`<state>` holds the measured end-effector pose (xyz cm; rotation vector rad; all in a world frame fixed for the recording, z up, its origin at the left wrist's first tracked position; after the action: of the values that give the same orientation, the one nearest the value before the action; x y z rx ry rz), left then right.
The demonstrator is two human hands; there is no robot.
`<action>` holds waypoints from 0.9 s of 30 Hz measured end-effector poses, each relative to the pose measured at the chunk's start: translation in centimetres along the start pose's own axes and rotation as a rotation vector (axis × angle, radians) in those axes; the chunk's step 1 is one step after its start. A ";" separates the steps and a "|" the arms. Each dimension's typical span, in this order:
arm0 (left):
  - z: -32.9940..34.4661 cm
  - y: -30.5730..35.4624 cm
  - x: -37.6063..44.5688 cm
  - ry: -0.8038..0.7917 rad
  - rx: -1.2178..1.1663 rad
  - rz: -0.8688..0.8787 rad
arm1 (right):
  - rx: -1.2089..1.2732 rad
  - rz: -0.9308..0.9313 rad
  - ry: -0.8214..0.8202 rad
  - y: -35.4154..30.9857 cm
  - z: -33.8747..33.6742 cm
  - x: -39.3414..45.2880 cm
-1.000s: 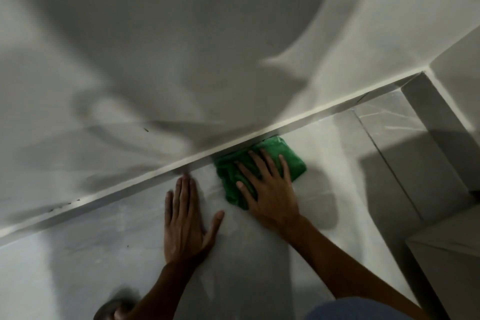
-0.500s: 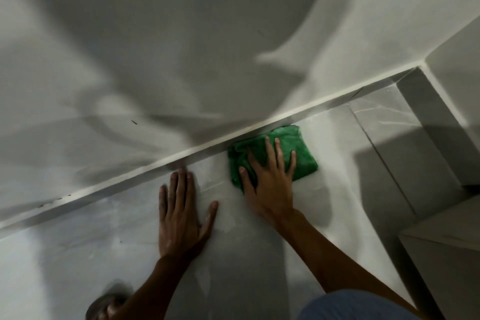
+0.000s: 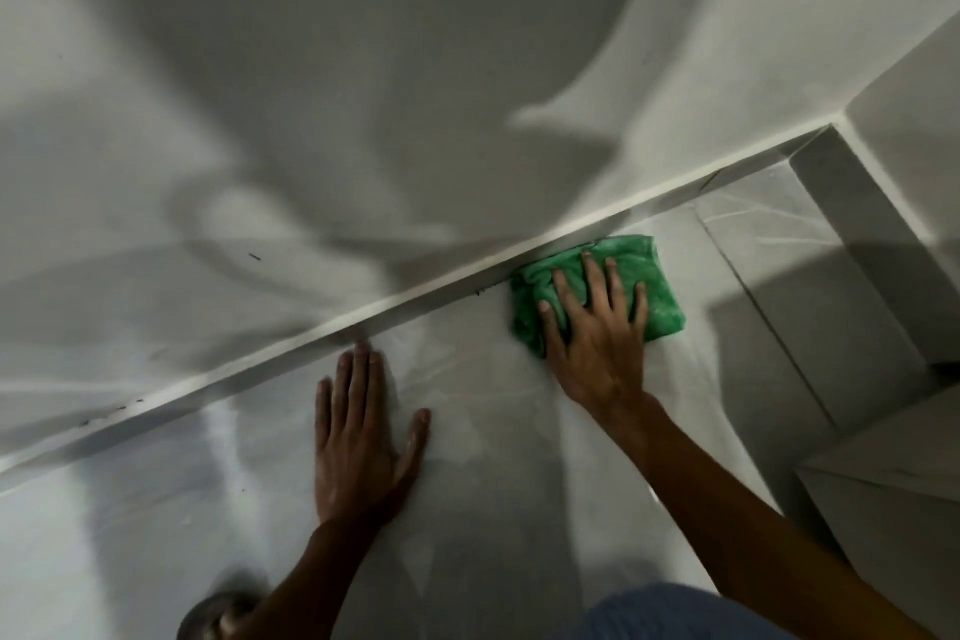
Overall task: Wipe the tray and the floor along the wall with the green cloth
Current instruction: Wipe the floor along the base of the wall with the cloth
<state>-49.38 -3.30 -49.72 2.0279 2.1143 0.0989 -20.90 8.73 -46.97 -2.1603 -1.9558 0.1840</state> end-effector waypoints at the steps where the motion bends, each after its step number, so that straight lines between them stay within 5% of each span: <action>1: 0.0 0.0 0.0 0.000 -0.002 0.002 | 0.022 0.019 -0.015 -0.5 -0.1 0.0; 9: -0.3 0.4 0.0 0.000 -0.027 -0.017 | 0.137 -0.171 -0.091 -9.4 0.7 -4.8; 14: -0.7 0.4 -0.1 0.008 -0.065 -0.017 | 0.017 -0.316 -0.081 -7.0 0.6 -2.8; 20: -0.8 0.2 -0.1 -0.001 -0.091 -0.022 | 0.021 -0.043 0.062 -1.9 0.1 -0.9; 27: -0.7 0.4 0.0 -0.017 -0.085 -0.029 | 0.053 -0.018 -0.109 -6.1 0.3 -2.5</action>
<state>-49.09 -3.25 -48.90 1.9423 2.0916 0.1641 -27.18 6.79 -45.92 -2.1407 -2.0037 0.3535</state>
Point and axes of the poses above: each hand's wrist, its own x-axis towards the middle knuckle, its own z-axis out of the palm, y = z × x, the point moved 2 cm from there along x, towards the middle knuckle, and after that the axes turned 2 degrees about z, right-handed, at the moved point
